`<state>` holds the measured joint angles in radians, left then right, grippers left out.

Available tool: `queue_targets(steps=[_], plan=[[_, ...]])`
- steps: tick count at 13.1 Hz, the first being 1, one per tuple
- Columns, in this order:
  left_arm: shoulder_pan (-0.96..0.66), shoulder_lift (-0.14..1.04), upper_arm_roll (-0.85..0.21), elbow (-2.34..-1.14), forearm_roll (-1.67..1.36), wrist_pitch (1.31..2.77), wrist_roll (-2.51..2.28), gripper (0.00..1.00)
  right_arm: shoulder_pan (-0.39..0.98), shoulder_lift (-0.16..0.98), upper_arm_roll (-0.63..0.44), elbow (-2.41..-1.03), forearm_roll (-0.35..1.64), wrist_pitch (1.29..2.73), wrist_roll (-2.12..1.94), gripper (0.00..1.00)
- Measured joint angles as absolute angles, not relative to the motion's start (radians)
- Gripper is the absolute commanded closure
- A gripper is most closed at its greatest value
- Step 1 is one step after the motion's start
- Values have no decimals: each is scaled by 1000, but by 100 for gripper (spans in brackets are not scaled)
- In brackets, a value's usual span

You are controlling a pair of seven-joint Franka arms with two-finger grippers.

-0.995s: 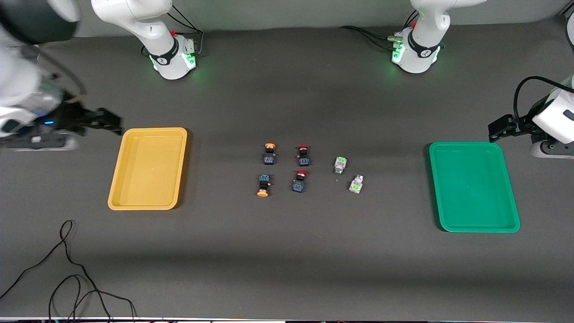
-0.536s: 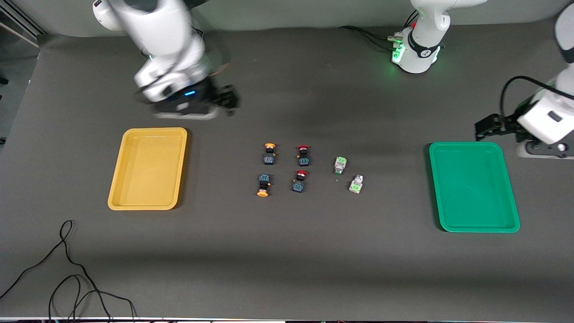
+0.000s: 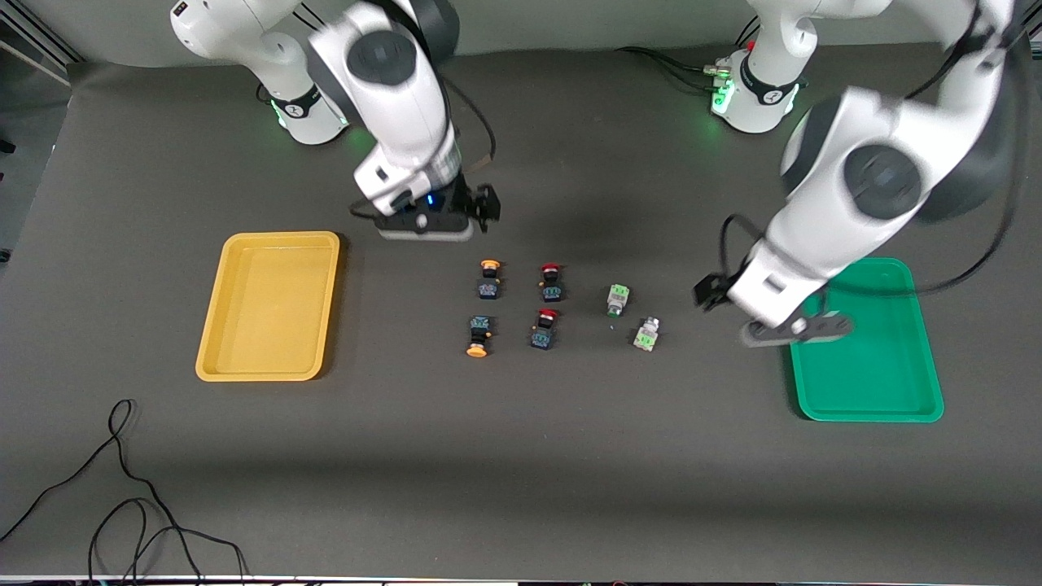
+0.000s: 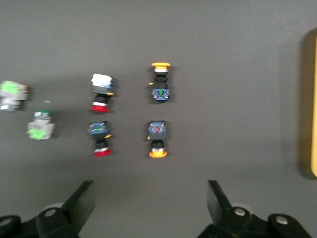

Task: Place green and yellow buttons in trays
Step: 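Grasp a yellow button with the right gripper while the left gripper grasps a green button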

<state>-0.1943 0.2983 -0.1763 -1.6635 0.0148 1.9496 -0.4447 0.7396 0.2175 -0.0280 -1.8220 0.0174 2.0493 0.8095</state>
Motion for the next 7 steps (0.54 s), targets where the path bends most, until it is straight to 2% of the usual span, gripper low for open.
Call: queue_targets(steps=[4,7], plan=[[-223,466,-176,-1694,18,2114,-445,1,740,401,-28,-1881,17,2247,810,0],[-257,541,-176,-1781,18,2309,-446,1,742,503,-27,-1904,17,2371,810,0]])
